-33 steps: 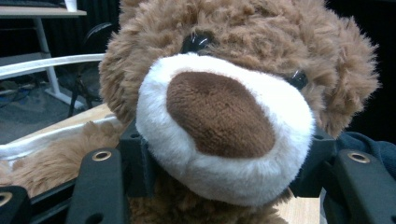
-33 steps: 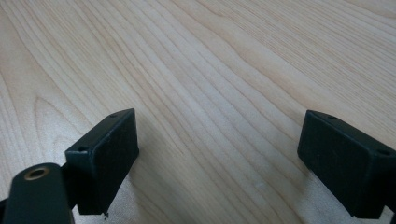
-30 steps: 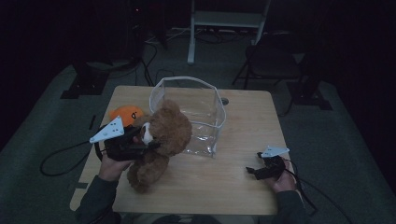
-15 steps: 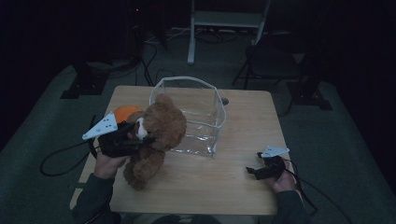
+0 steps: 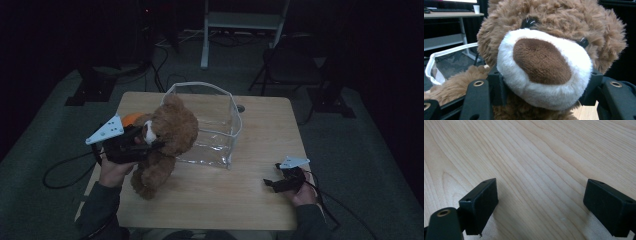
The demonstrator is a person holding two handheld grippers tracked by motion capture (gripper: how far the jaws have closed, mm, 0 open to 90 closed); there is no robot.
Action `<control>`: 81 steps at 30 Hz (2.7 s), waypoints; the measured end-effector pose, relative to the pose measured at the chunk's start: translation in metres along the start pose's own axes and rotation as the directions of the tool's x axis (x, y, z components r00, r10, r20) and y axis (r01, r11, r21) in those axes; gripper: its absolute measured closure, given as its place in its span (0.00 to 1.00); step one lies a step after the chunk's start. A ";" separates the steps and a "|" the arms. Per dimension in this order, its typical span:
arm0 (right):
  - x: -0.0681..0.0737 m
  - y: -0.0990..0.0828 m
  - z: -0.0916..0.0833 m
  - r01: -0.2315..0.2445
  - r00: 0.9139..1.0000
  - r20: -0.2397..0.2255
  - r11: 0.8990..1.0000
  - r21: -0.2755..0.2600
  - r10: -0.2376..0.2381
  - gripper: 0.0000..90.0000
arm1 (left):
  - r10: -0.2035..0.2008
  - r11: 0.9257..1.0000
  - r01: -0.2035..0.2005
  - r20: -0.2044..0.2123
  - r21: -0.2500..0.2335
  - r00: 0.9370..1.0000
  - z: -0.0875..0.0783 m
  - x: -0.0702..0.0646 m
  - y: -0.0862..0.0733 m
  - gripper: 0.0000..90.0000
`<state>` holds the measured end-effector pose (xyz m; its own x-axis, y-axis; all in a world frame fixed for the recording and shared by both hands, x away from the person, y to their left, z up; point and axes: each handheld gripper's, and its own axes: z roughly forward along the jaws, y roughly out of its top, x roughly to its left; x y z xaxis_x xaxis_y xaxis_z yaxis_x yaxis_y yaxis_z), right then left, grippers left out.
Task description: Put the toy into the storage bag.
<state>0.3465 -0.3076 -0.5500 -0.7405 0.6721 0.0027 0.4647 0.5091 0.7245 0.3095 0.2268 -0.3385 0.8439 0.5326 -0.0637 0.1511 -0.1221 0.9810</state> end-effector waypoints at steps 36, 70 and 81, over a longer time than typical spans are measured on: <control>0.000 0.000 0.000 0.001 1.000 0.000 1.000 0.000 -0.001 0.13 | -0.008 1.000 0.007 -0.055 -0.026 0.998 -0.008 0.019 0.020 0.43; 0.000 0.000 0.000 -0.001 1.000 0.001 1.000 0.000 0.001 0.13 | 0.039 0.999 -0.040 -0.114 -0.004 0.993 -0.007 0.035 0.049 0.44; 0.000 0.000 0.000 -0.001 1.000 0.001 1.000 0.000 0.001 0.13 | 0.043 0.999 -0.046 -0.132 -0.015 0.990 -0.009 0.039 0.058 0.44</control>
<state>0.3463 -0.3076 -0.5500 -0.7396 0.6731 0.0025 0.4654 0.5088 0.7243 0.3471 0.2479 -0.2827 0.7745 0.6326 0.0037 0.1045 -0.1336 0.9855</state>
